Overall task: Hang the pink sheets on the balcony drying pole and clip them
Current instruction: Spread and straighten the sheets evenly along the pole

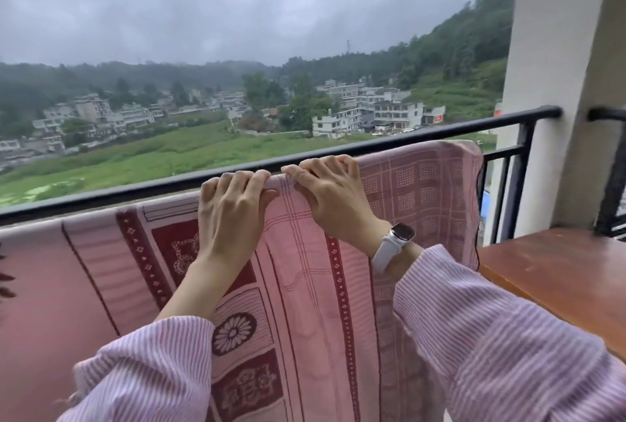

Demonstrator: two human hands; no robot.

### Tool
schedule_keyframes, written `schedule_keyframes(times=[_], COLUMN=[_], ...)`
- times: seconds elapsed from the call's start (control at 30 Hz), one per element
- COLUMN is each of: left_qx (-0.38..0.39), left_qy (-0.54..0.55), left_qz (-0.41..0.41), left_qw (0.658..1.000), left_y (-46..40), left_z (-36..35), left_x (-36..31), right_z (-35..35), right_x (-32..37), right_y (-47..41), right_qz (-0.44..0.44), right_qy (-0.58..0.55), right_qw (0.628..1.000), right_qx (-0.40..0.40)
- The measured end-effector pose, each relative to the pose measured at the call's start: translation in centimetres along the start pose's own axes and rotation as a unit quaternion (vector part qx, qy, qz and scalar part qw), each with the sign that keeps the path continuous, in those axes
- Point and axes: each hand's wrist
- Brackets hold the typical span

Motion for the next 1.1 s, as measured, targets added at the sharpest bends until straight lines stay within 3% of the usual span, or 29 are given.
schedule_keyframes(times=[0.23,0.43,0.53,0.63,0.73,0.8,1.0,1.1], left_qx=[-0.011,-0.03,-0.024,-0.008,0.028,0.046,0.026,0.004], left_qy=[-0.011,-0.003,0.013,0.034,0.056,0.063,0.087,0.089], left_qz=[0.013,0.05,0.075,0.037,-0.005,-0.015,-0.035,-0.035], left_qw=[1.0,0.998,0.997,0.999,0.998,0.997,0.995,0.995], left_y=[1.6,1.7,1.1,-0.3,-2.4,-3.9,-6.6,-6.8], left_z=[2.2,1.7,0.9,-0.9,-3.7,-5.7,-9.8,-10.6], left_x=[3.3,2.4,0.5,-2.5,-5.6,-7.4,-11.3,-11.8], right_z=[-0.9,-0.3,0.7,1.7,1.8,1.8,1.5,2.3], right_x=[4.0,2.0,-2.2,-8.1,-12.9,-14.4,-16.4,-17.8], right_y=[-0.9,-0.1,1.6,4.1,5.5,5.7,5.2,5.0], right_qz=[0.01,0.036,-0.052,-0.196,-0.323,-0.363,-0.433,-0.421], right_qy=[-0.017,-0.069,-0.083,-0.022,-0.02,-0.074,-0.194,-0.241], right_qw=[1.0,0.996,0.987,0.962,0.934,0.923,0.879,0.874], right_qx=[-0.023,-0.04,-0.13,-0.189,-0.151,-0.106,-0.037,-0.039])
Point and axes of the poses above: each hand's wrist, its own y-axis away from the middle knuckle, its own z-axis out of the back of the hand, x = y × z, and after that the axes turned 15 degrees about y, right-handed
